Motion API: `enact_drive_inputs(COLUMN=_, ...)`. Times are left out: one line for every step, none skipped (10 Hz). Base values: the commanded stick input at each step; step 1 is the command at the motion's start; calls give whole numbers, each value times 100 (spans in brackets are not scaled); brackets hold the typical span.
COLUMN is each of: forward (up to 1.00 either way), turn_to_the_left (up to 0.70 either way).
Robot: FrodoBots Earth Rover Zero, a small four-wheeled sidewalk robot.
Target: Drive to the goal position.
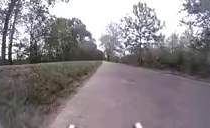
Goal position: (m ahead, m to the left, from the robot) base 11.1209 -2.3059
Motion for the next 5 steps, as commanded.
enact_drive_inputs(forward=100, turn_to_the_left=0)
enact_drive_inputs(forward=100, turn_to_the_left=0)
enact_drive_inputs(forward=100, turn_to_the_left=0)
enact_drive_inputs(forward=100, turn_to_the_left=0)
enact_drive_inputs(forward=100, turn_to_the_left=0)
